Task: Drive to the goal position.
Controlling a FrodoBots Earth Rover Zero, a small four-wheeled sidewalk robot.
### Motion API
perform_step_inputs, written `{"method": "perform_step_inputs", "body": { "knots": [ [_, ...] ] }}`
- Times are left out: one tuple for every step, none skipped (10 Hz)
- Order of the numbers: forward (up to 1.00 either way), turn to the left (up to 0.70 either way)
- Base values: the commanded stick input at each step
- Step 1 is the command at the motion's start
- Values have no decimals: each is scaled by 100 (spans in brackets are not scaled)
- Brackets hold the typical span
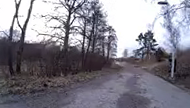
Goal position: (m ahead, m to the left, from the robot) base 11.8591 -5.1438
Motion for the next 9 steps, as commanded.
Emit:
{"method": "perform_step_inputs", "body": {
  "knots": [
    [0, 0],
    [0, 0],
    [25, 0],
    [70, 1],
    [70, 1],
    [70, 1],
    [70, 1],
    [70, 1],
    [70, 1]
  ]
}}
